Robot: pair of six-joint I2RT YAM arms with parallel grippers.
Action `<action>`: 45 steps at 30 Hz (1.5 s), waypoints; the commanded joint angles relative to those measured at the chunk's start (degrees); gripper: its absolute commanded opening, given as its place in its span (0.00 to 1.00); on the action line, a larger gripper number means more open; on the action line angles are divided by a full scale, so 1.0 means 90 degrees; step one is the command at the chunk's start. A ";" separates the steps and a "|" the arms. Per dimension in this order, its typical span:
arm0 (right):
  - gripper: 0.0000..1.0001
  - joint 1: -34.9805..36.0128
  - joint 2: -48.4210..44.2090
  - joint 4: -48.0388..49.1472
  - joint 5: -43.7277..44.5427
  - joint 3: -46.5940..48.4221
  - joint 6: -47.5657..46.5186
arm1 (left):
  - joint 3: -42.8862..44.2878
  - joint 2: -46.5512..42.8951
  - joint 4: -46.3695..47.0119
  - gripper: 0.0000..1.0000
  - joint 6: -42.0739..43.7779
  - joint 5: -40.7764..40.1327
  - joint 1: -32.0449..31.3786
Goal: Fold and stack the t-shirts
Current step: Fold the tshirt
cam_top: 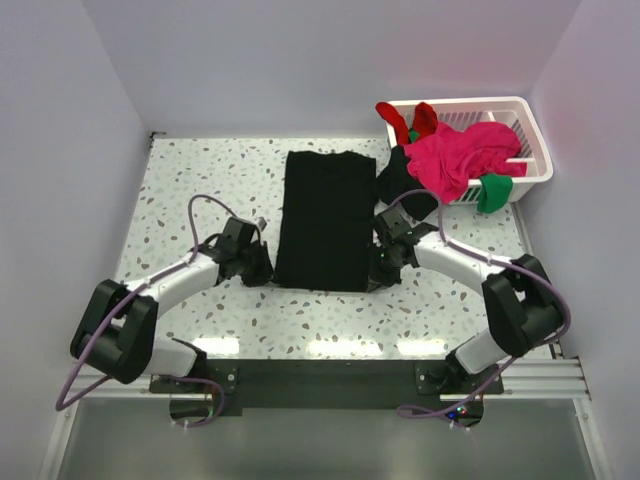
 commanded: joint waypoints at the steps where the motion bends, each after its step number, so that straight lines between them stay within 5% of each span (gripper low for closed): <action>1: 0.00 0.0136 -0.0563 -0.0622 -0.0002 0.0044 -0.0047 | 0.0013 -0.0467 -0.0645 0.00 -0.0040 -0.0188 -0.0005; 18: 0.00 0.1064 -0.2858 -0.2672 0.0311 0.0103 0.0968 | 0.0716 -0.2438 -0.3487 0.00 -0.0147 0.0046 -0.0240; 26: 0.00 0.1074 -0.3162 -0.3278 0.0593 0.1136 0.1174 | 0.1614 -0.2977 -0.4132 0.00 -0.0538 0.0115 -0.0250; 45: 0.00 0.0948 -0.1922 -0.2381 0.2264 0.2397 0.0921 | 0.2953 -0.1083 -0.2736 0.00 -0.0236 0.0203 -0.0250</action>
